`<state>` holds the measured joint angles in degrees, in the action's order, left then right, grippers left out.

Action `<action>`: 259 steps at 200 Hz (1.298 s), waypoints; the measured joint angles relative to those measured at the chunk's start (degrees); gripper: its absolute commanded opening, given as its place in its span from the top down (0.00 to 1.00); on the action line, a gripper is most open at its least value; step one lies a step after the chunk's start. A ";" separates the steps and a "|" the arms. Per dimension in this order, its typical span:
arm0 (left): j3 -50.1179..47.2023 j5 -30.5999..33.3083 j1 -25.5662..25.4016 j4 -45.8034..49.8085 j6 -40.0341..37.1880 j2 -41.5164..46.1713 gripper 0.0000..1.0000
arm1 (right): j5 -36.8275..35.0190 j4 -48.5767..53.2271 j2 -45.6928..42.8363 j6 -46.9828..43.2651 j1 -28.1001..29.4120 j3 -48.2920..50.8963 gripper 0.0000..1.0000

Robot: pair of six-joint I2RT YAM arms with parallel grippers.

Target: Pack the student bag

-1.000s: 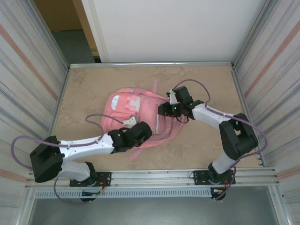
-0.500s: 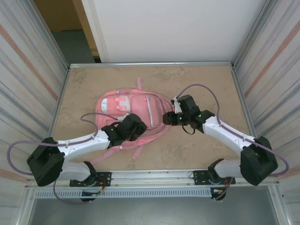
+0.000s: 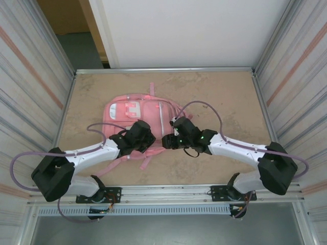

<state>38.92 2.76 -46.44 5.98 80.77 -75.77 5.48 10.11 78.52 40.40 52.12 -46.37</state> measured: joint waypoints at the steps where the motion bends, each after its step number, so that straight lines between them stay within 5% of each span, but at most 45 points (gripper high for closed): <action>1: 0.02 -0.07 0.02 0.02 -0.02 0.00 1.00 | -0.07 -0.04 0.07 0.07 0.09 0.00 0.56; 82: 2.99 -1.70 -0.59 2.40 2.51 2.05 1.00 | -14.80 0.04 7.93 7.17 6.51 -2.56 0.43; 144: 3.28 -2.32 -1.22 1.81 6.67 3.23 1.00 | -26.71 0.76 4.63 8.74 11.32 -2.36 0.30; 259: 3.30 -2.12 -2.12 1.64 8.72 4.39 1.00 | -28.15 2.21 4.00 8.76 8.48 -2.25 0.31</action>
<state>42.22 0.64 -48.56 7.62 89.49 -71.37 -22.68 12.32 82.52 49.17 60.60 -48.62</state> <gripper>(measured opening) 0.048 0.697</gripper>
